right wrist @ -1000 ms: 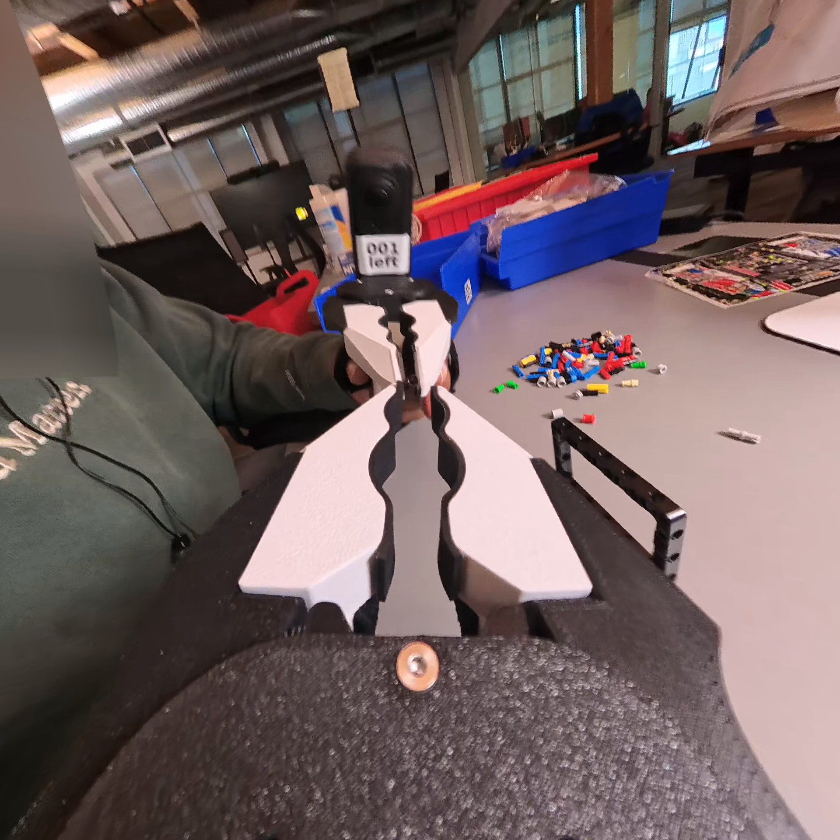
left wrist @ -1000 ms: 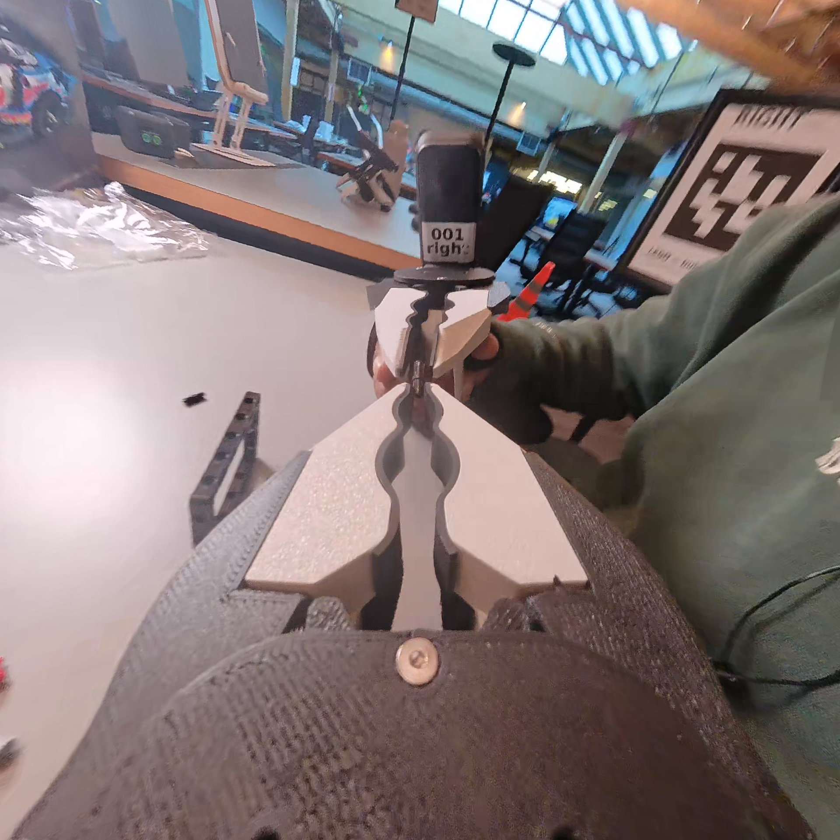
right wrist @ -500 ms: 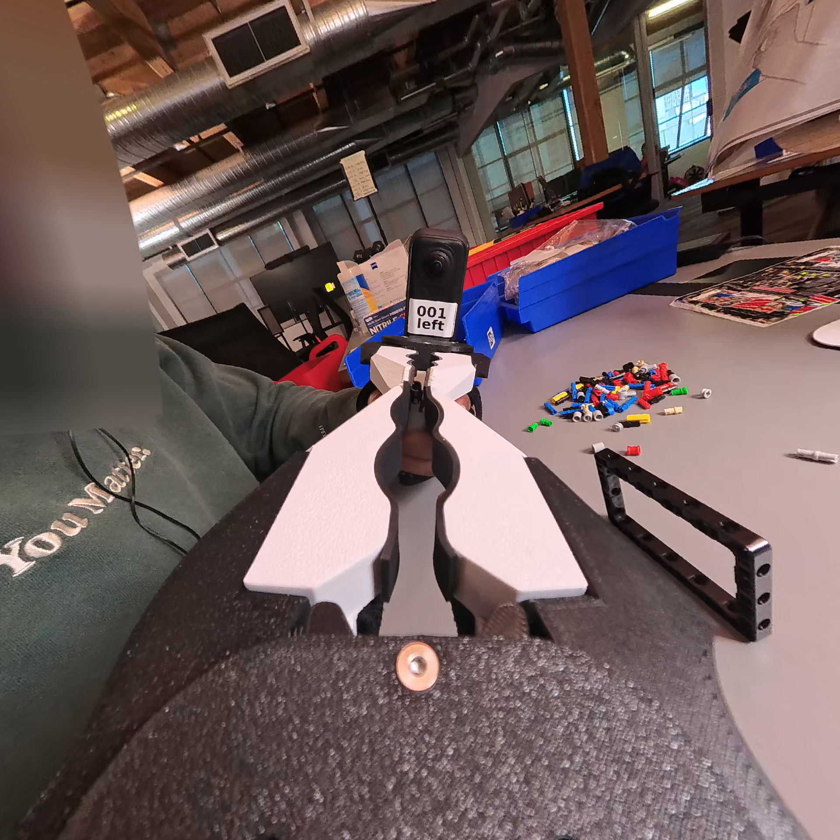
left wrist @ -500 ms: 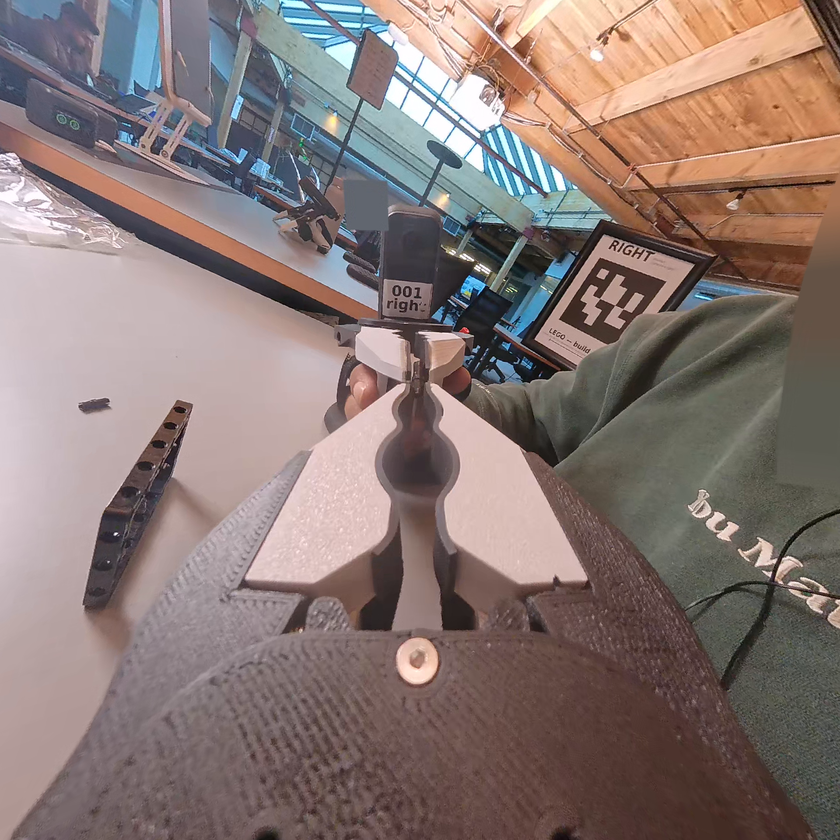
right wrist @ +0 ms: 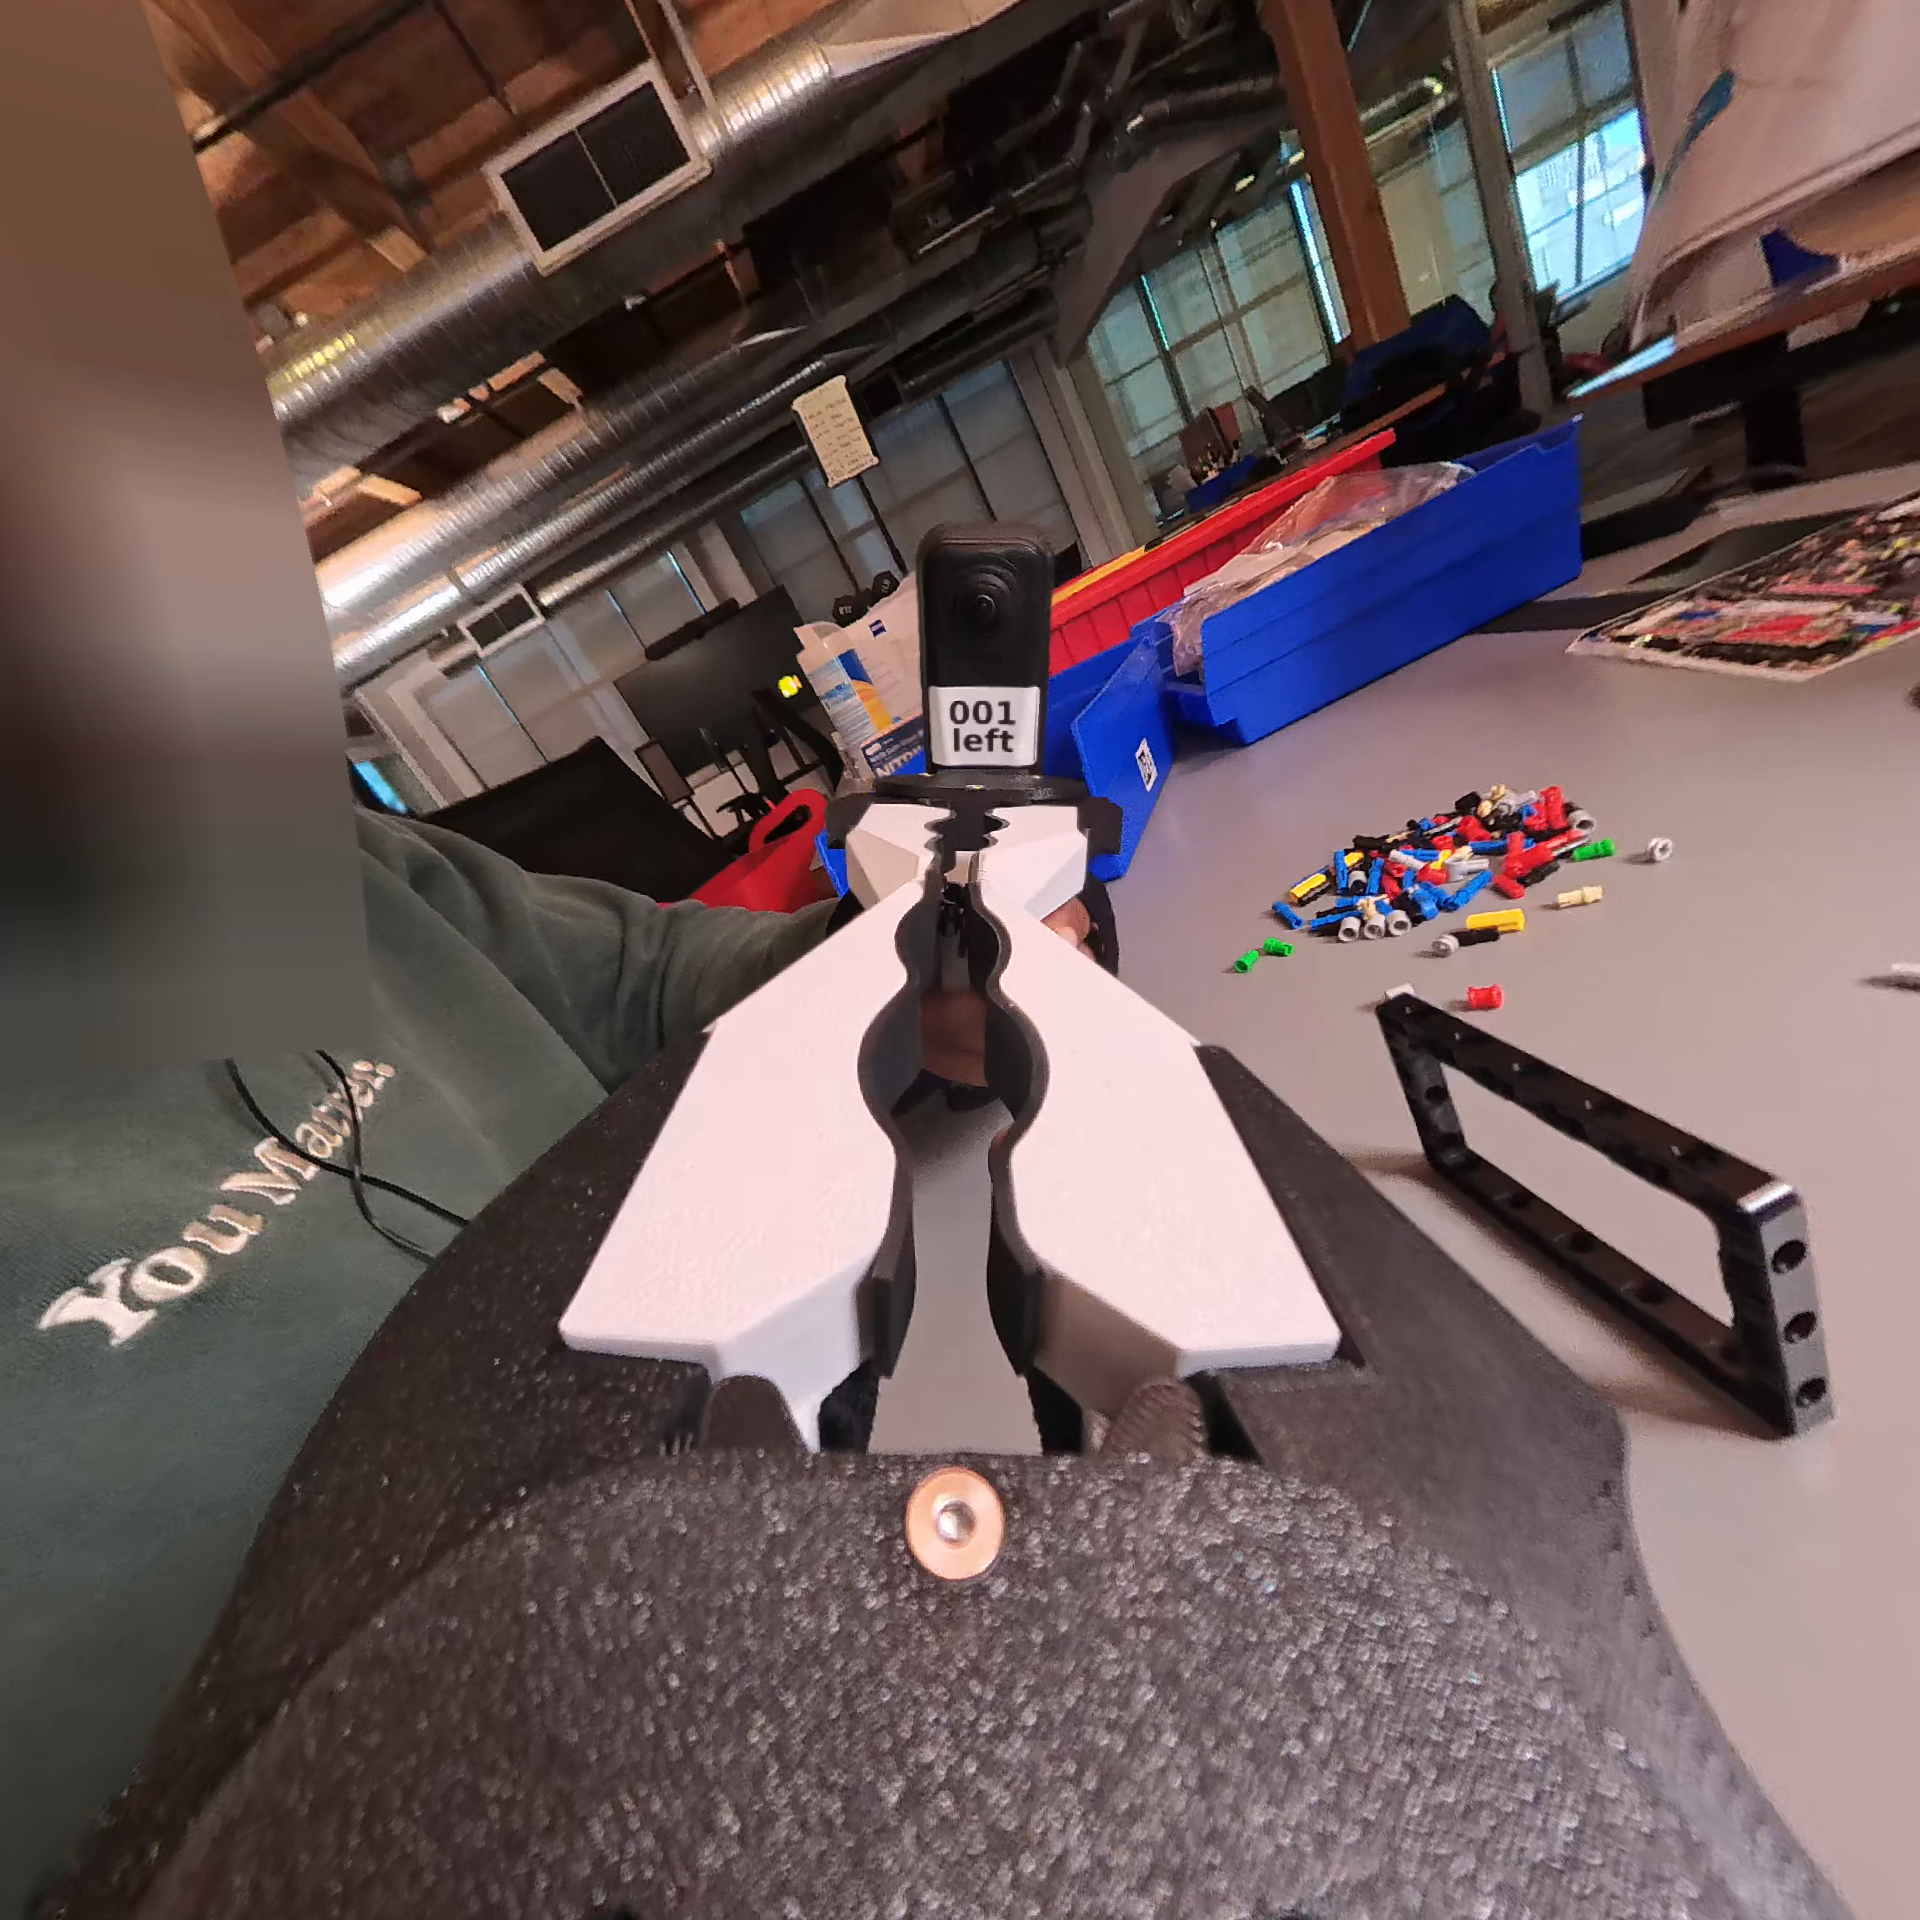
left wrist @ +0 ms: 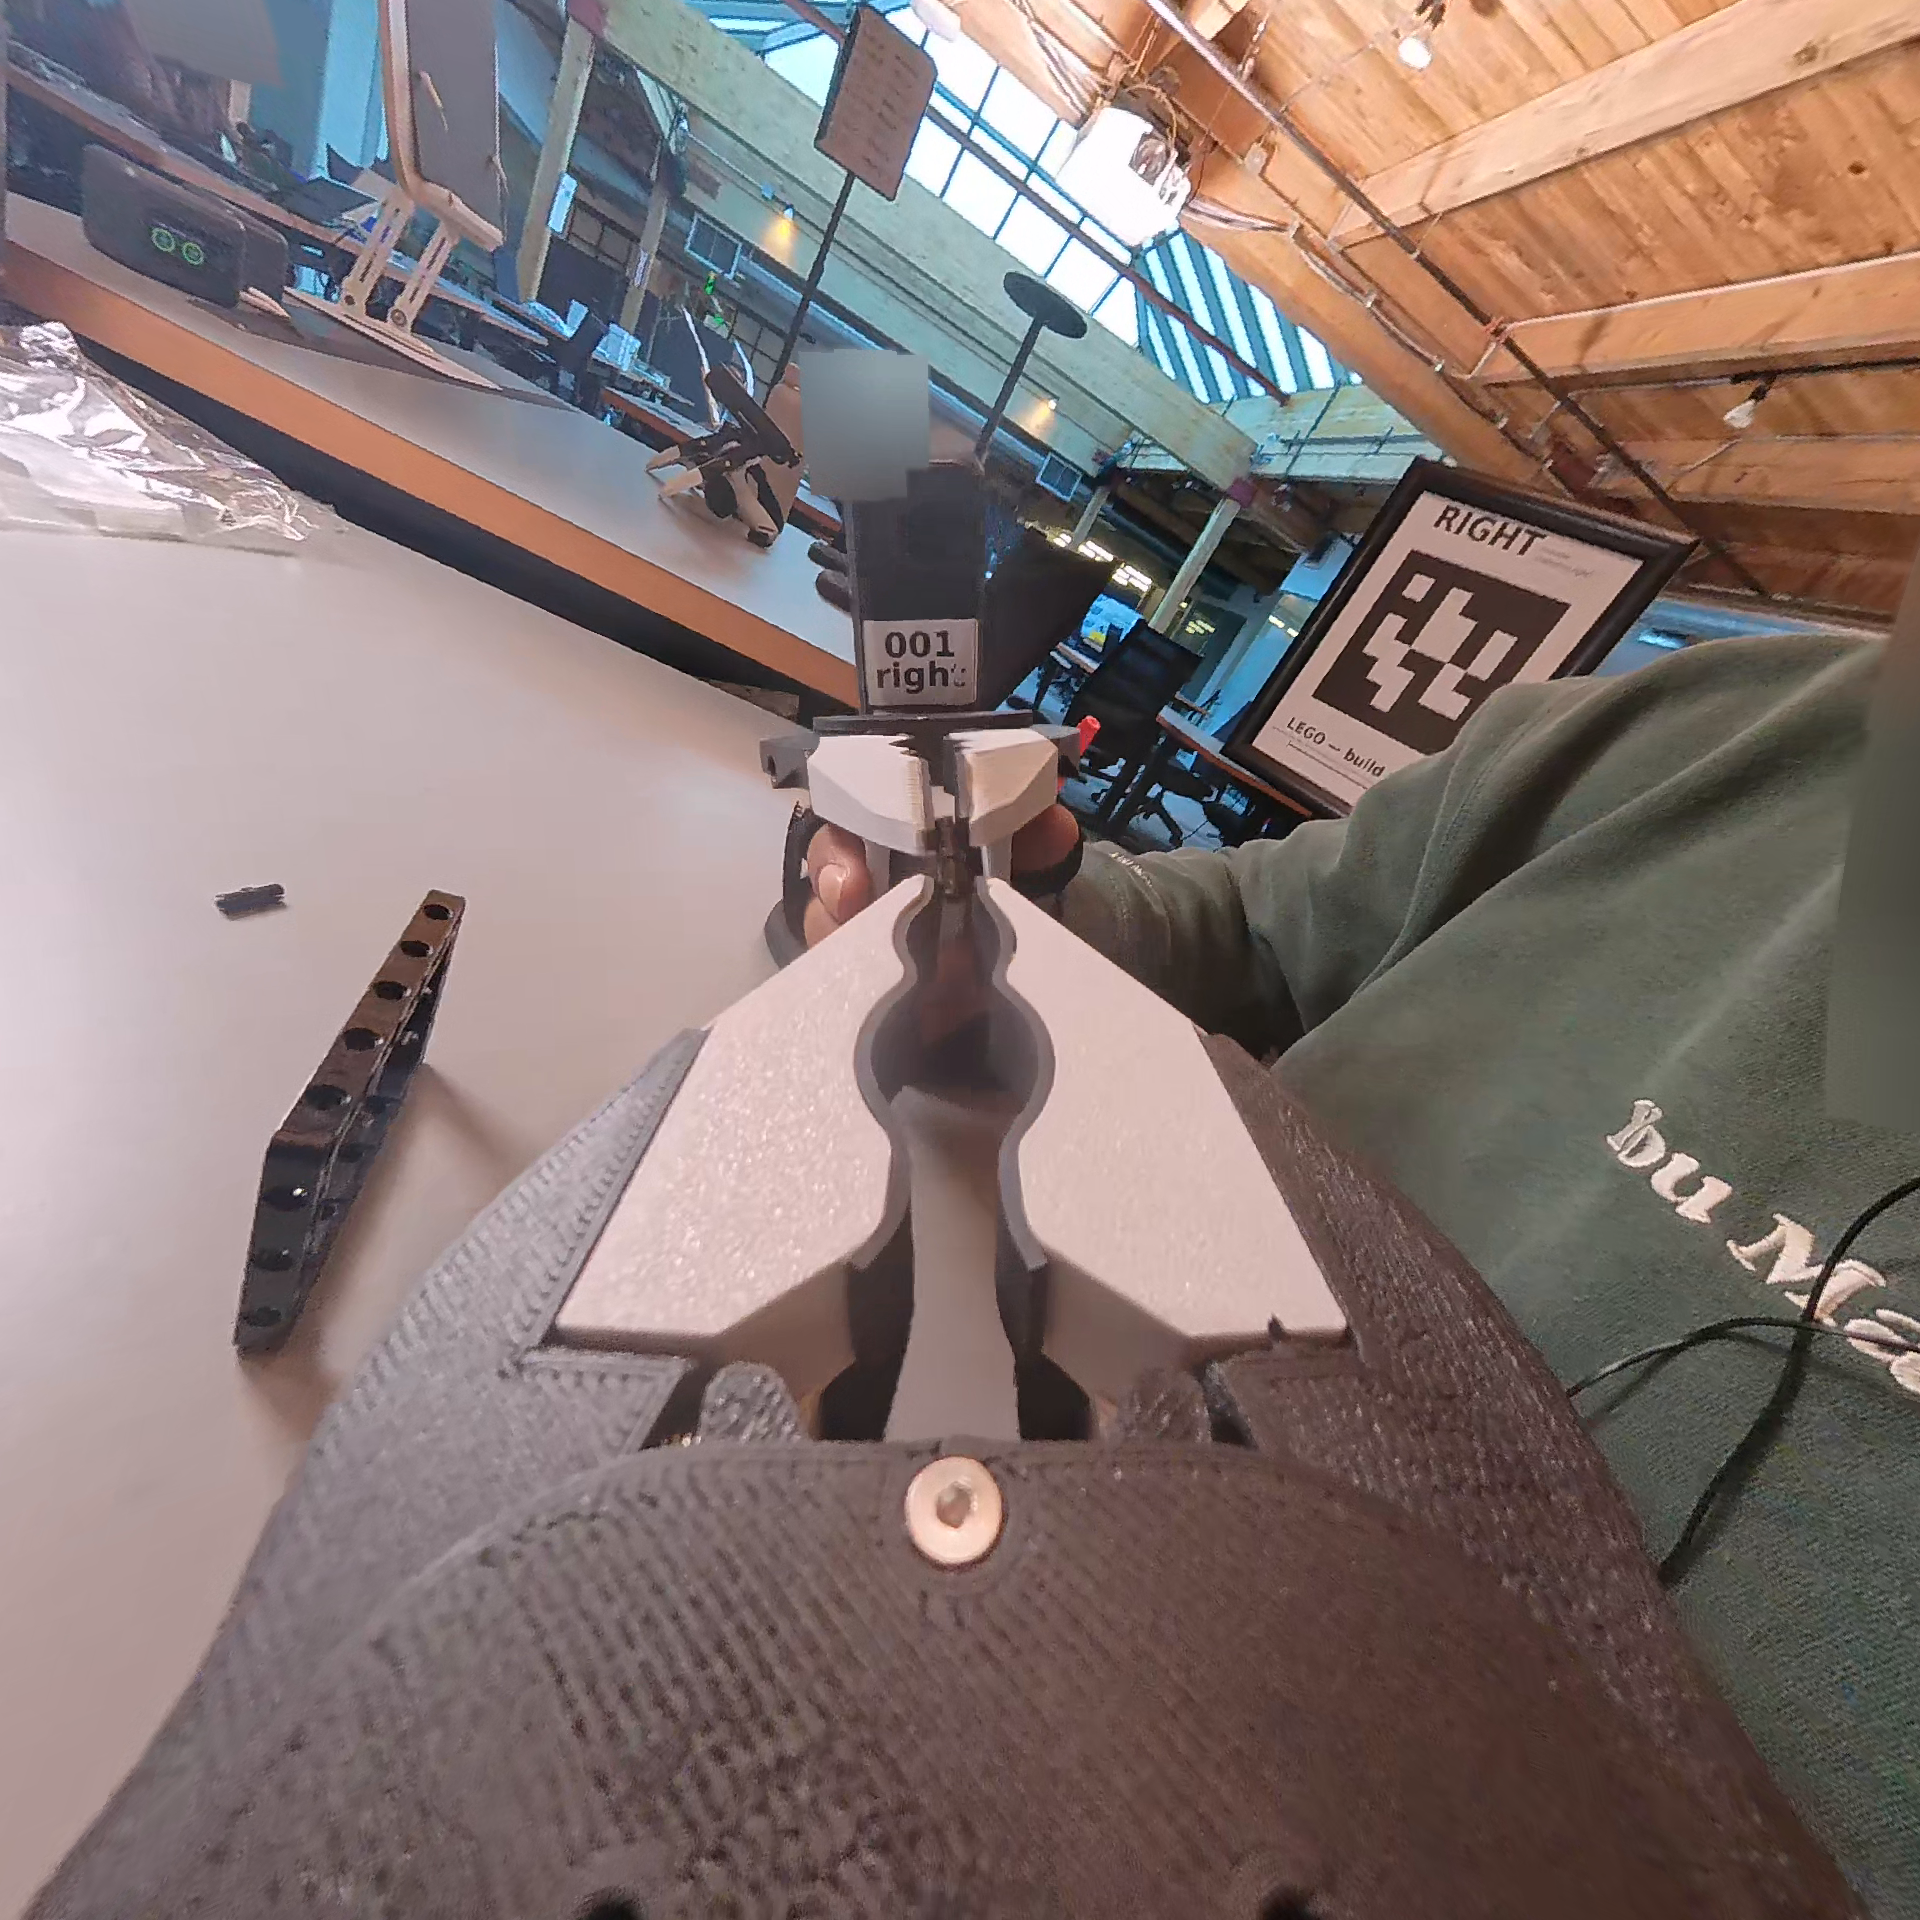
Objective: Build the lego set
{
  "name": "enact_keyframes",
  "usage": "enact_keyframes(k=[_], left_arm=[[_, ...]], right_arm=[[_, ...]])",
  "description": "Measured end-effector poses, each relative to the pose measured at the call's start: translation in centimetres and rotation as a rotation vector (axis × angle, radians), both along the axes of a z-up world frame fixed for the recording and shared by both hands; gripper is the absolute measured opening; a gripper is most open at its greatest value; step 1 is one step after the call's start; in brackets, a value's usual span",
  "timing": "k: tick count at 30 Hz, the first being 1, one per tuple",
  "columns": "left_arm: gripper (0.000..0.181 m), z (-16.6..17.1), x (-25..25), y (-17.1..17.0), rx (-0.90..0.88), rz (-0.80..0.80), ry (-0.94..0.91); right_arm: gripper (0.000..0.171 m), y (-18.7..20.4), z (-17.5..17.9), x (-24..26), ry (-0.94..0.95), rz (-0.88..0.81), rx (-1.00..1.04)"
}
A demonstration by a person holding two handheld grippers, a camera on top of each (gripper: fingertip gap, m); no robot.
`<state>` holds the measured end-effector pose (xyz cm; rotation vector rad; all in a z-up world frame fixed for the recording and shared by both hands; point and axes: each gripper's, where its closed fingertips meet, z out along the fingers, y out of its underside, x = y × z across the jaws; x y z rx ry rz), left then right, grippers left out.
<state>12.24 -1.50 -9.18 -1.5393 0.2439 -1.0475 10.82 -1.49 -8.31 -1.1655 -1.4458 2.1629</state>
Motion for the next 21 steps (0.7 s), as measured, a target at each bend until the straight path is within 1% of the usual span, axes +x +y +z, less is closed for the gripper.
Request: enact_keyframes(k=[4,7,10,12,14,17,21], left_arm=[[0.02,-0.4,-0.9,0.1,0.004,0.033,0.077],[0.026,-1.3,-3.1,0.8,0.004,0.146,0.205],[0.025,-2.9,-6.4,1.8,-0.029,0.3,0.381],[0.027,-4.0,-8.0,2.1,-0.066,0.344,0.444],[0.032,-5.5,-8.5,2.2,-0.138,0.32,0.471],[0.033,-7.5,-8.2,2.6,-0.218,0.269,0.49],[0.025,-9.1,-8.5,3.9,-0.264,0.278,0.588]], right_arm=[[0.001,0.9,0.3,-0.2,-0.036,0.015,-0.13],[0.001,1.5,0.1,-0.3,-0.055,0.015,-0.174],[0.001,1.6,-0.2,-0.4,-0.068,0.012,-0.172],[0.001,1.8,-0.7,-0.7,-0.086,0.001,-0.153],[0.001,1.9,-1.5,-1.1,-0.118,-0.019,-0.111],[0.001,2.3,-3.2,-1.9,-0.181,-0.066,-0.006],[0.002,3.4,-6.6,-3.4,-0.298,-0.161,0.246]])
